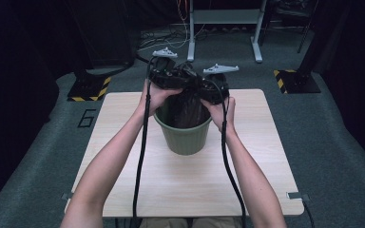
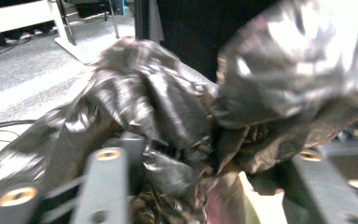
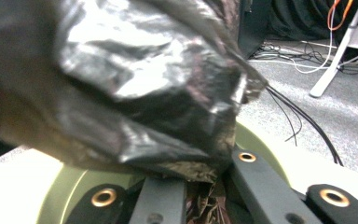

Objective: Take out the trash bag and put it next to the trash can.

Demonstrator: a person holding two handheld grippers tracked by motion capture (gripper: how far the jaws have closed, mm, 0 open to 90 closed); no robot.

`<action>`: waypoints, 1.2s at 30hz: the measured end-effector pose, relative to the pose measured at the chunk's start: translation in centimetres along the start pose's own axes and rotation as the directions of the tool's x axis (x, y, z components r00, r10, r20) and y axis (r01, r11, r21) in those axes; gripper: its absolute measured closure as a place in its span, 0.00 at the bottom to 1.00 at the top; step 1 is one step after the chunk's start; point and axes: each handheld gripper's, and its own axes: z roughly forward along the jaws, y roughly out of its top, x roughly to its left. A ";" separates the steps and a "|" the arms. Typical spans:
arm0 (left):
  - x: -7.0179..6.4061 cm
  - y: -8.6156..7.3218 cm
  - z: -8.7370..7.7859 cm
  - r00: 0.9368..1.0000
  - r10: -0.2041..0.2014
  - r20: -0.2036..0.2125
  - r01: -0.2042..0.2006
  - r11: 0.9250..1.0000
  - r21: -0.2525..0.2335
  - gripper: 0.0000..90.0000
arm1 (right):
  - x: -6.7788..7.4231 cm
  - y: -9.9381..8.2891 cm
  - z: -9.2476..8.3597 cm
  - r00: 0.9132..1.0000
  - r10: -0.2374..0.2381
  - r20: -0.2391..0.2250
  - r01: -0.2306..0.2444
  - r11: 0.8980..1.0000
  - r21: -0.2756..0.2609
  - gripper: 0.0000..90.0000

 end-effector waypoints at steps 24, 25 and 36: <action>4.5 -2.8 1.8 0.996 -0.072 0.058 0.074 0.997 -0.034 0.97 | -1.9 0.5 -3.6 0.984 -0.037 -0.172 0.038 0.999 0.006 0.99; 4.3 -2.6 1.8 0.994 -0.078 0.072 0.081 0.996 -0.043 0.99 | -2.0 0.5 -3.4 0.985 -0.033 -0.171 0.036 0.999 0.013 0.99; 1.9 -0.6 0.5 0.980 -0.087 0.179 0.096 0.995 -0.041 0.99 | -2.1 0.7 -0.9 0.986 0.051 -0.160 -0.055 0.998 -0.023 0.69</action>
